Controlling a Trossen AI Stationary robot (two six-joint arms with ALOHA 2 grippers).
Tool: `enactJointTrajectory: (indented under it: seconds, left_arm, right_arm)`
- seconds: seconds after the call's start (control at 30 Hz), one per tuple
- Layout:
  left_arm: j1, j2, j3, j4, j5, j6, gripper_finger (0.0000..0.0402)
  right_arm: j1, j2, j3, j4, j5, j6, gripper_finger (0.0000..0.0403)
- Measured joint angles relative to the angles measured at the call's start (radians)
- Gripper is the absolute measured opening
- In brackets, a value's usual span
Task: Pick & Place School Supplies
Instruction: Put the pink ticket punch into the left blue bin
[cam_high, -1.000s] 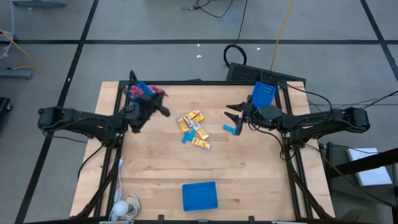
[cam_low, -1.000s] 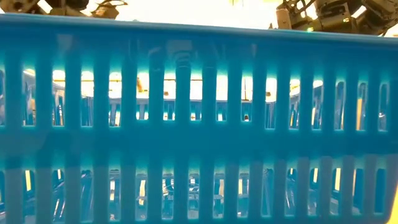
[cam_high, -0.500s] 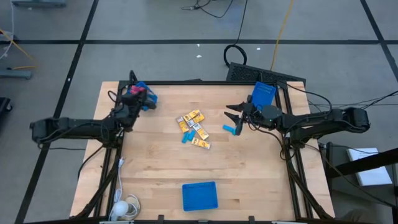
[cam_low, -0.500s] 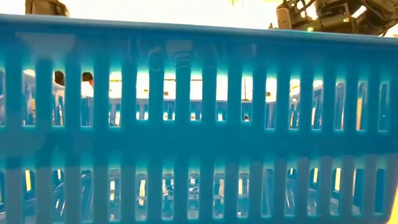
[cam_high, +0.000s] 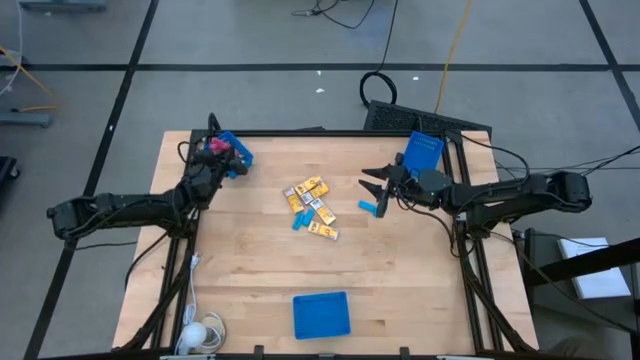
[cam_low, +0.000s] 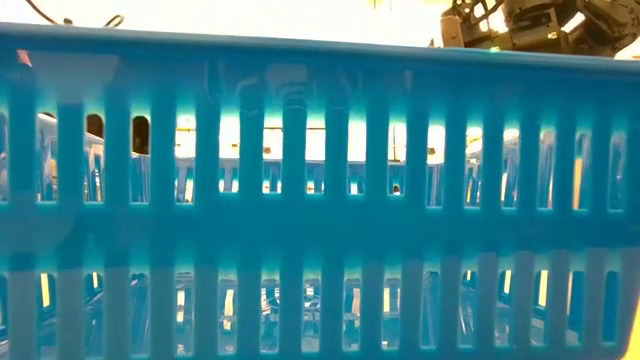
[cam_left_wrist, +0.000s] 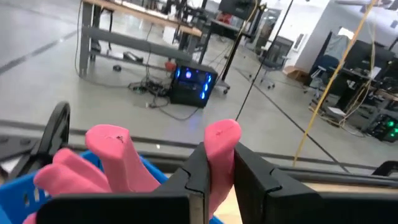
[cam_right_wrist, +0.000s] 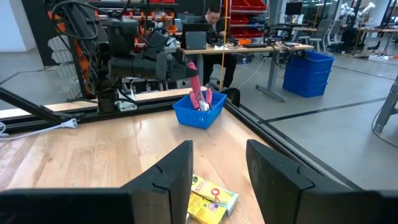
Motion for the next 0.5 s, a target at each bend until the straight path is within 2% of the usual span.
enactJointTrajectory:
  seconds: [0.27, 0.5]
  left_arm:
    - [0.05, 0.0, 0.0, -0.085, 0.056, -0.105, 0.0058]
    - [0.06, 0.0, 0.001, -0.106, 0.081, -0.079, 0.0062]
  right_arm:
    - [-0.004, 0.045, 0.0, 0.051, 0.0, 0.0, 0.0139]
    - [-0.01, 0.048, 0.0, 0.054, 0.0, 0.0, 0.0139]
